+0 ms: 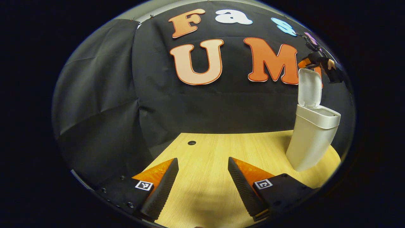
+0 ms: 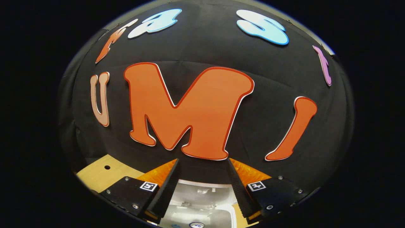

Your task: Press the lid of the desktop garbage bin to open it, pick up the crumpled paper on the desktop and throw it into the bin, then pick up the pop can on the desktop and drop it into the bin, and finally close the garbage bin lid.

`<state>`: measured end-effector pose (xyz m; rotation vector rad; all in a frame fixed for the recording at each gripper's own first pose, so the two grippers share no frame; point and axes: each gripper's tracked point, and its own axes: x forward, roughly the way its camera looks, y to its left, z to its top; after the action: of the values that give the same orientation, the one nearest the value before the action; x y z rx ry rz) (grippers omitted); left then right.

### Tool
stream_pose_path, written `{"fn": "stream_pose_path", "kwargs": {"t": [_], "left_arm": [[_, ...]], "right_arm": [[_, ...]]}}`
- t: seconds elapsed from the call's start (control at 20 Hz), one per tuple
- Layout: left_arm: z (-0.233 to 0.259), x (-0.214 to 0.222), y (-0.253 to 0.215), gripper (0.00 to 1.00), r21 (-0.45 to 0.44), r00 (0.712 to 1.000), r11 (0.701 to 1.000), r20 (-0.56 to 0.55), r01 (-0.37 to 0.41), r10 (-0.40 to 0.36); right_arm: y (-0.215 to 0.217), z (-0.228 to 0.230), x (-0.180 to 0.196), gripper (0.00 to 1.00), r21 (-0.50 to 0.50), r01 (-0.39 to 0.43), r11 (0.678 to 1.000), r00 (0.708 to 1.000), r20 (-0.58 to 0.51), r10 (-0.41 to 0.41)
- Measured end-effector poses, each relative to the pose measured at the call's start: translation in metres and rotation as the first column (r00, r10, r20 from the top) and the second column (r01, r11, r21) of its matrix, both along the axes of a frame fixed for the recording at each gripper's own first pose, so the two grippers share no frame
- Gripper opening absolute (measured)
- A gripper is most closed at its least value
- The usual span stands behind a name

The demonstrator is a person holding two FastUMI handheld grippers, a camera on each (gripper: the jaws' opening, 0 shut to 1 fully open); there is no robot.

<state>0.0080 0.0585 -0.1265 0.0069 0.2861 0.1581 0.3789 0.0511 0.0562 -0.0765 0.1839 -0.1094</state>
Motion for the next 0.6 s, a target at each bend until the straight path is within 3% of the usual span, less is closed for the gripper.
{"fn": "stream_pose_path", "kwargs": {"t": [0.6], "left_arm": [[-0.003,-0.003,-0.006,0.97,-0.009,0.997,0.998,-0.044,0.064,-0.064]], "right_arm": [[0.012,-0.053,-0.057,0.88,0.033,-0.075,0.997,0.983,-0.168,0.080]]}}
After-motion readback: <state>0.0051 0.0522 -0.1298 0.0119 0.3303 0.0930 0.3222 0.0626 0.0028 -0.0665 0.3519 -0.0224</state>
